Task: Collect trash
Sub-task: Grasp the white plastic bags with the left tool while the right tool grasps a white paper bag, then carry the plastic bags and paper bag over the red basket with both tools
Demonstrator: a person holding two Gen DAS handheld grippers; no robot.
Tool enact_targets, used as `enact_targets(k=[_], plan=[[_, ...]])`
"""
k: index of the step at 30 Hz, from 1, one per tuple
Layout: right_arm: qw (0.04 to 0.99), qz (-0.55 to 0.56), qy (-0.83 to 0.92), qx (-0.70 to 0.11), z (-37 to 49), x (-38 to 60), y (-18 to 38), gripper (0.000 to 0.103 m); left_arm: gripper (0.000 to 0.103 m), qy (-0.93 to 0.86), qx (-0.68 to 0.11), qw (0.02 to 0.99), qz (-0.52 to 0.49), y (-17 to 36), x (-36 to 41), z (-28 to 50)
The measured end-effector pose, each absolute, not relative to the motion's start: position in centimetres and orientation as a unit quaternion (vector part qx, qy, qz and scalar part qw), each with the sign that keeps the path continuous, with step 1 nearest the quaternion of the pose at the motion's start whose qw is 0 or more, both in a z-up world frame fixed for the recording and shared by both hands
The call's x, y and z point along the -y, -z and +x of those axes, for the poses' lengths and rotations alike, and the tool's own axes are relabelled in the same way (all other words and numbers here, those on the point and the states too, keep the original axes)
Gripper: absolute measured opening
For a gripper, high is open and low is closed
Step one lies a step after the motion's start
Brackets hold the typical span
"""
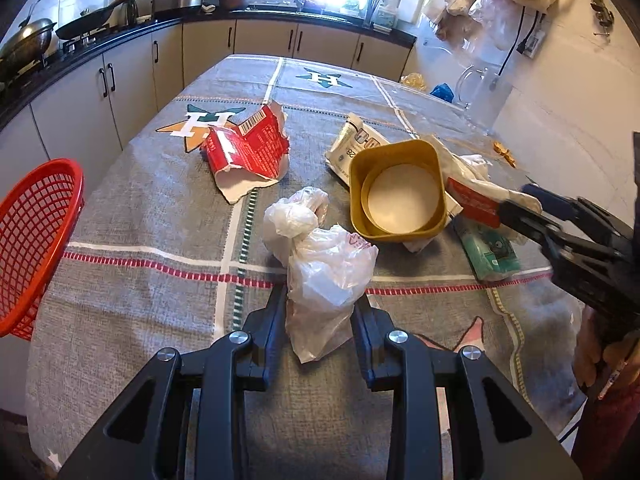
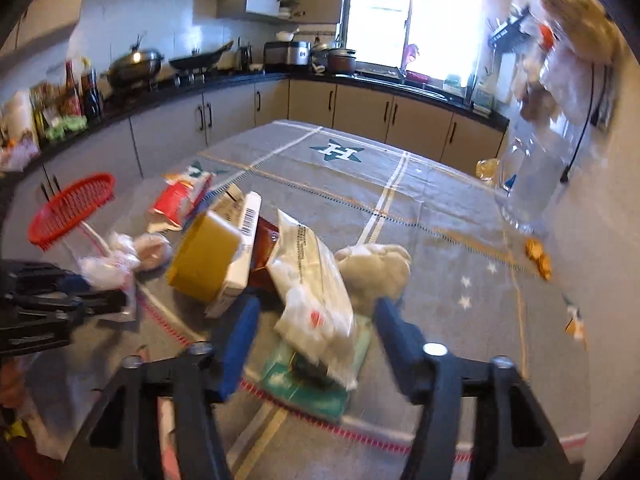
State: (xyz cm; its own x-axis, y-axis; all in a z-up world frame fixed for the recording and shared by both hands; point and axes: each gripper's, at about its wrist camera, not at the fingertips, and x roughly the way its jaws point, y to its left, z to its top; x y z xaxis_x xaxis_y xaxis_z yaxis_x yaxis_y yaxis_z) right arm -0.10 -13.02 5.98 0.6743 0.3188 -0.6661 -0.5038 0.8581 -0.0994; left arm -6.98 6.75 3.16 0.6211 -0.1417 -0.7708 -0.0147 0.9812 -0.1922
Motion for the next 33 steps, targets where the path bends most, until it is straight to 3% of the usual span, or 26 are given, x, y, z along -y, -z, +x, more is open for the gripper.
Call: enact_targets(k=[2, 4, 21, 33], plan=[[0.899, -0.141, -0.223, -0.35, 0.9, 13.0, -5.2, 0.033, 0.03, 0.035, -0.436, 0.895, -0.088, -3.1, -6.8, -6.7], [0.894, -0.13, -0.225, -0.365, 1.6, 13.6, -4.3, 0.027, 0.03, 0.034, -0.44, 0.894, -0.083, -2.9, -6.7, -6.4], [0.885, 0.094, -0.307, -0.338, 0.5, 19.3, -7.7, 0.024, 0.03, -0.061, -0.451, 0.889, -0.056, -2.8, -4.1, -5.4], [0.852, 0.133, -0.348, -0.366, 1.4, 19.7, -6.2, 0.024, 0.03, -0.088, -0.45, 0.886, -0.068, -3.8, -3.1, -5.9]])
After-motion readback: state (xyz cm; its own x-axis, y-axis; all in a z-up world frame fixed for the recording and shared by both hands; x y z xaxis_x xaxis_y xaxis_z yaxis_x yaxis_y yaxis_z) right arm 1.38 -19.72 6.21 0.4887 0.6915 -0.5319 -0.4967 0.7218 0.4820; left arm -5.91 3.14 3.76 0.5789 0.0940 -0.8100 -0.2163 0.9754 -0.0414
